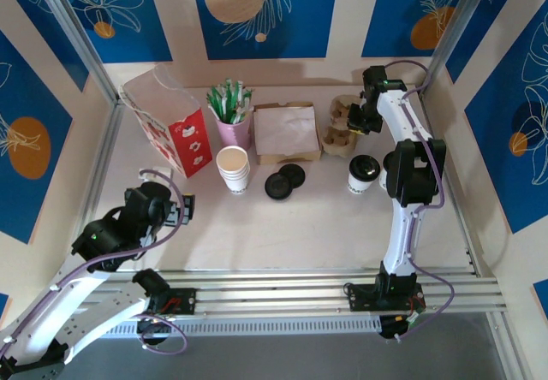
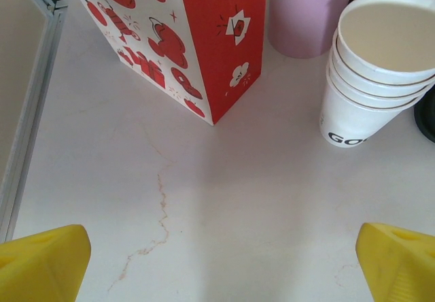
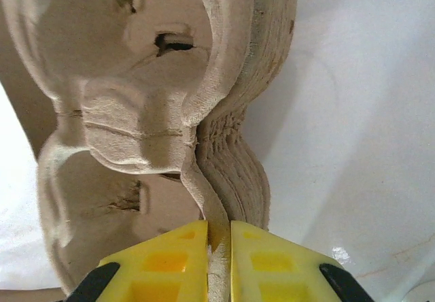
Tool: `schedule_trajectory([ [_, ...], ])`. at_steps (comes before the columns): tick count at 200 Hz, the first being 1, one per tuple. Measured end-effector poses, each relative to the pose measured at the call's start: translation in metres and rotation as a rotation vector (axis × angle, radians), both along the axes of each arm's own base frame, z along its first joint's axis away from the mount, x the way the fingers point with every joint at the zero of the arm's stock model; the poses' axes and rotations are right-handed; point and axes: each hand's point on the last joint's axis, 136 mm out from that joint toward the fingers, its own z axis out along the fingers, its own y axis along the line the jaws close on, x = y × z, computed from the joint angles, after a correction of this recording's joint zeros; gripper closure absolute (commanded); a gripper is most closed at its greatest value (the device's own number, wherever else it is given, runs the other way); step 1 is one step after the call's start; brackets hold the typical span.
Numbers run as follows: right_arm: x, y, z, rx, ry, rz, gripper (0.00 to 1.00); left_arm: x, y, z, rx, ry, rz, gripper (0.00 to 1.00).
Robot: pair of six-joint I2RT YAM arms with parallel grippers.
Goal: Pack the takeout coffee
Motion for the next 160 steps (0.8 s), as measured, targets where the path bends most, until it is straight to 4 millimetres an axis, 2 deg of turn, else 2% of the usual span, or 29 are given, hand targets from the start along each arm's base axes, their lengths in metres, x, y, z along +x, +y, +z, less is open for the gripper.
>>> schedule_trajectory([
  [24,-0.002,-0.005,-0.007,-0.011,0.023,-0.014,0.88,0.001,-0.001,-0.002,0.005,0.009,-0.003,0.0],
  [41,-0.003,-0.007,-0.007,-0.007,0.027,-0.023,0.93,0.001,-0.002,-0.003,0.007,0.013,-0.003,0.0],
  [97,0.003,0.002,-0.004,0.052,0.002,-0.013,1.0,0.001,-0.002,-0.003,0.009,0.015,-0.003,0.0],
  [160,0.01,0.004,0.004,0.164,-0.038,-0.034,1.0,0.001,-0.002,-0.003,0.009,0.015,-0.003,0.0],
])
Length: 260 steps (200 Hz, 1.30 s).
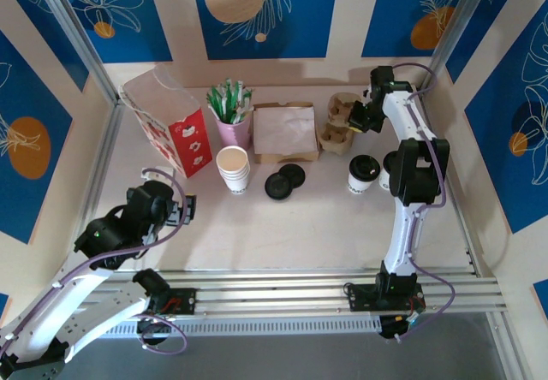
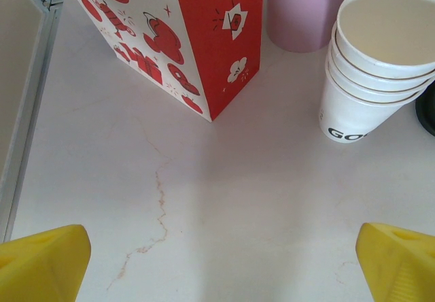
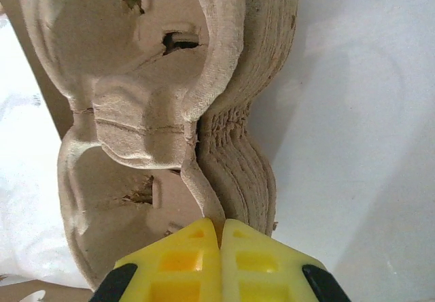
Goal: Pack the takeout coffee
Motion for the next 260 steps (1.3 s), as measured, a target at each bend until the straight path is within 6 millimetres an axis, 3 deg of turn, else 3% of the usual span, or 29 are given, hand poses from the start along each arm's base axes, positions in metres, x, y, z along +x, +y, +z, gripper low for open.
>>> schedule_trajectory([
  [51,0.0,-0.01,0.004,0.029,0.0,-0.044,1.0,0.001,-0.002,-0.003,0.003,0.012,-0.005,0.0],
  [112,0.0,-0.006,0.006,0.09,0.008,-0.066,1.0,0.001,-0.003,-0.004,0.004,0.017,-0.007,0.0],
  [131,-0.001,-0.008,0.007,0.115,0.014,-0.08,0.91,0.001,-0.003,-0.004,0.003,0.017,-0.008,0.0],
  [260,-0.003,-0.001,0.001,0.237,0.028,-0.107,0.87,0.001,-0.005,-0.006,0.005,0.03,-0.015,0.0],
])
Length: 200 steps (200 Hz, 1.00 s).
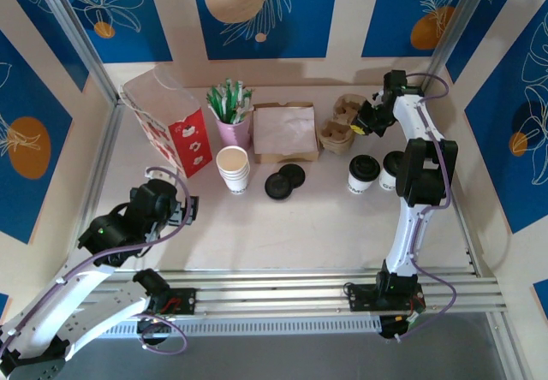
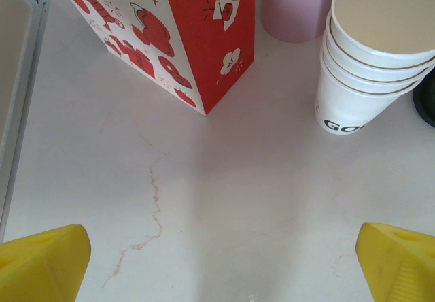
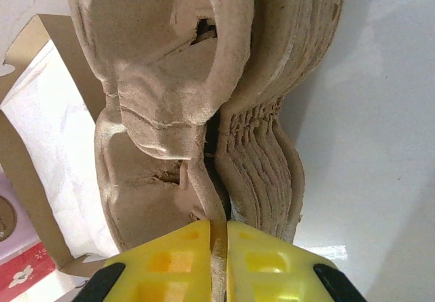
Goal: Pack the takeout coffee
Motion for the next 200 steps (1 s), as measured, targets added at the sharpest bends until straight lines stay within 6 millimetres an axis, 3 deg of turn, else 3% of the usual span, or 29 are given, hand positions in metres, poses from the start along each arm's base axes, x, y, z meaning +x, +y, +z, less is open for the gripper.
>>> schedule_trajectory([
  [200,0.008,0.01,0.012,0.18,-0.065,-0.034,0.82,0.0,-0.001,0.0,-0.003,0.003,-0.004,0.0],
])
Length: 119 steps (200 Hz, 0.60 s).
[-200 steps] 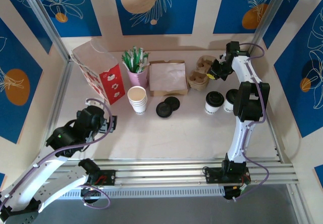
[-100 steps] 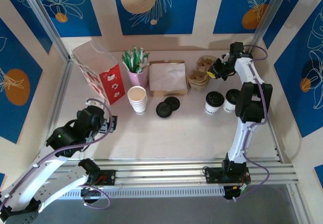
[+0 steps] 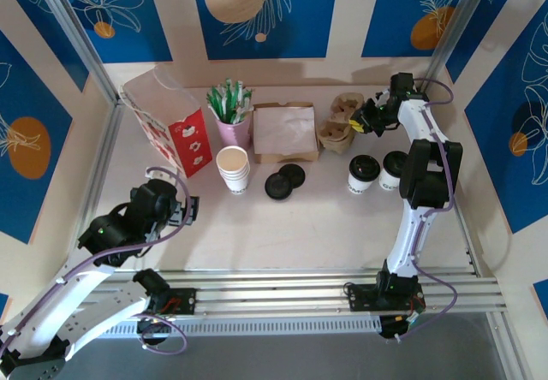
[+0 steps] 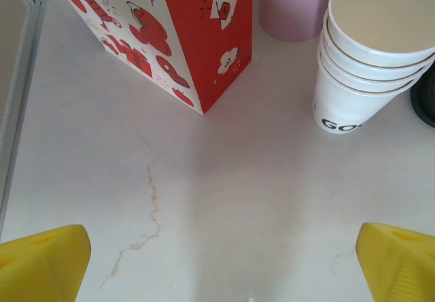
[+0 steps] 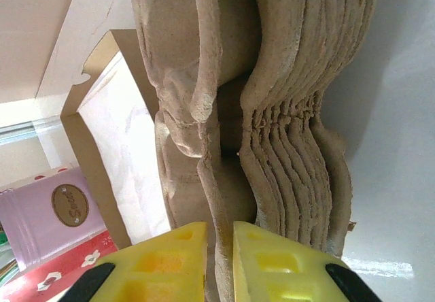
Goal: Pack the takeout coffee
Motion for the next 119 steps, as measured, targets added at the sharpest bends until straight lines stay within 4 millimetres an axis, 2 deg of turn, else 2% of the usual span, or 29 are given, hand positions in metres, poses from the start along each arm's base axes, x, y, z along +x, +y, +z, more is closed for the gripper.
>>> schedule_trajectory([
  [77,-0.002,0.016,-0.004,-0.028,0.002,0.031,0.81,0.0,-0.001,-0.001,-0.003,0.005,-0.005,0.0],
  [119,-0.002,0.015,-0.005,-0.045,0.002,0.031,0.9,0.0,-0.002,-0.001,-0.006,0.007,-0.008,0.0],
])
